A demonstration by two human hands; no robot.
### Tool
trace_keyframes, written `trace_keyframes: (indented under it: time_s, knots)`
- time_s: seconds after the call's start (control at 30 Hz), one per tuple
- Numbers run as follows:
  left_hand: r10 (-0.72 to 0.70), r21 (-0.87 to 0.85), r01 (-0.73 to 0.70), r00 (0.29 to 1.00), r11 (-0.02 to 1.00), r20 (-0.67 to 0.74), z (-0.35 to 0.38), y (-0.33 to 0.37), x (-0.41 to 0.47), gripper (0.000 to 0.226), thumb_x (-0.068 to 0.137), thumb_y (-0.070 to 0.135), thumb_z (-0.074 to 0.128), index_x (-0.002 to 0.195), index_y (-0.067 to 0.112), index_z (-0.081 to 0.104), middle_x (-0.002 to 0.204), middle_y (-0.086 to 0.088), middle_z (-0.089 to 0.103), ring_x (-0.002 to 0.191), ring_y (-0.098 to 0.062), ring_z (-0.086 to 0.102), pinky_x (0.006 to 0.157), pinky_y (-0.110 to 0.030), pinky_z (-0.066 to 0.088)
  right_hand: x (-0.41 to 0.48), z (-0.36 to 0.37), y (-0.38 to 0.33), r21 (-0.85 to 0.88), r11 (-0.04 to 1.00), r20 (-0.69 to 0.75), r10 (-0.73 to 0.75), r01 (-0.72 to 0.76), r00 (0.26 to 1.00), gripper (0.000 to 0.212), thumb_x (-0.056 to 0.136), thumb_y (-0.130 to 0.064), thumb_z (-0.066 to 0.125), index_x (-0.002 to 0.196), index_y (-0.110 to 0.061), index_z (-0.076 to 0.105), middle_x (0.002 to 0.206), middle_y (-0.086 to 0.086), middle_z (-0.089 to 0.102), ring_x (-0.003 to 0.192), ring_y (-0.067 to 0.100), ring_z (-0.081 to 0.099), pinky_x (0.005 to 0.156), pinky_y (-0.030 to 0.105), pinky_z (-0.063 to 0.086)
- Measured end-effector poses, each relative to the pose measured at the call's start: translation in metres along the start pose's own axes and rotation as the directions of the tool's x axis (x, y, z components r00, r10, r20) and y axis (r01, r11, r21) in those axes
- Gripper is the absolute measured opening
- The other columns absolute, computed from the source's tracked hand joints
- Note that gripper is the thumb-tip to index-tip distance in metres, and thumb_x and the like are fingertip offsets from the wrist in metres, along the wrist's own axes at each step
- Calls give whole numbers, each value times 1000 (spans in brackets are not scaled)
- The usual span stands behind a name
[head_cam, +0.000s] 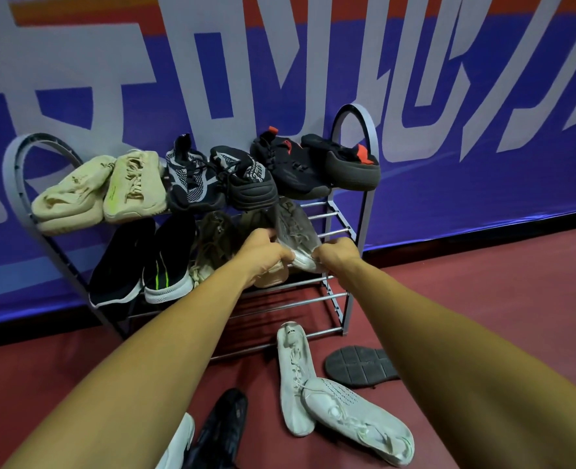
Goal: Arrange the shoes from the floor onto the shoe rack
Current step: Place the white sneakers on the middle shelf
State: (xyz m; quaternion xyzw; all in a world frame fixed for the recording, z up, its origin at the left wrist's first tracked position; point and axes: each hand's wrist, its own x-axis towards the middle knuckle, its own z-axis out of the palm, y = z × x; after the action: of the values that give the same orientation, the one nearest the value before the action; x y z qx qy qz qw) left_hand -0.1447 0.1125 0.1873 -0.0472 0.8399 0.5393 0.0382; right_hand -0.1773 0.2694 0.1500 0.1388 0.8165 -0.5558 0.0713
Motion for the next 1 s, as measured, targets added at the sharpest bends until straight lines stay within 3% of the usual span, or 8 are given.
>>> trace_keyframes:
  time_s: [0.23,0.4,0.53,0.63,0.73,0.83,0.93,1.0]
  knots:
    - [87,279,-87,996,956,12,4,3,-11,37,78,9,73,114,14,68,103,-4,73,97,-20,67,76,-25,47,-4,2,3,-37,999,30,6,-4,1000,28,66,-16,57,88,-1,63,76,12,62,66,28,56,54,29,40]
    - [139,421,-104,989,901,-52,-4,-7,-27,38,84,20,70,120,11,65,97,-5,67,89,-20,61,75,-26,45,-11,1,6,33,999,40,14,-15,999,44,64,-24,59,101,0,64,87,15,68,77,28,64,64,35,44]
    - [76,419,-46,996,907,-56,-8,-20,-41,26,84,22,66,109,17,63,98,-8,68,79,-20,58,65,-27,41,-24,-6,15,146,984,14,98,-99,995,15,86,-23,56,90,-8,56,75,8,53,60,20,48,55,27,37]
    - [78,407,-56,996,912,-37,-2,-30,-53,23,84,23,65,104,18,56,83,-3,65,74,-22,59,60,-29,42,-47,-6,33,196,975,31,96,-100,995,29,95,-38,54,88,-10,57,68,5,50,53,17,43,50,27,34]
    - [44,510,-72,997,857,65,6,-47,-61,19,82,21,67,98,16,58,92,-9,71,81,-23,61,73,-30,48,-75,-3,48,218,972,122,65,-91,990,47,100,-45,52,108,0,64,76,15,58,58,22,51,56,26,40]
    - [-41,622,-84,982,778,184,13,-66,-66,28,83,25,69,108,16,61,105,-6,69,93,-22,63,79,-28,48,-82,1,64,67,996,206,43,-58,977,58,99,-35,58,125,17,54,88,23,59,61,27,56,57,28,45]
    - [-102,675,-92,965,732,243,21,-86,-68,32,86,26,67,115,14,63,110,-5,68,102,-23,62,79,-23,42,-76,9,86,-171,985,250,69,-27,966,22,97,-23,61,96,-1,64,83,13,53,61,18,45,53,26,35]
    - [-137,683,-77,958,727,253,31,-103,-66,31,86,25,66,114,14,64,114,-6,67,105,-24,61,82,-26,45,-69,15,106,-288,957,264,111,-32,958,18,96,-19,59,97,-2,64,84,12,56,71,21,51,58,28,39]
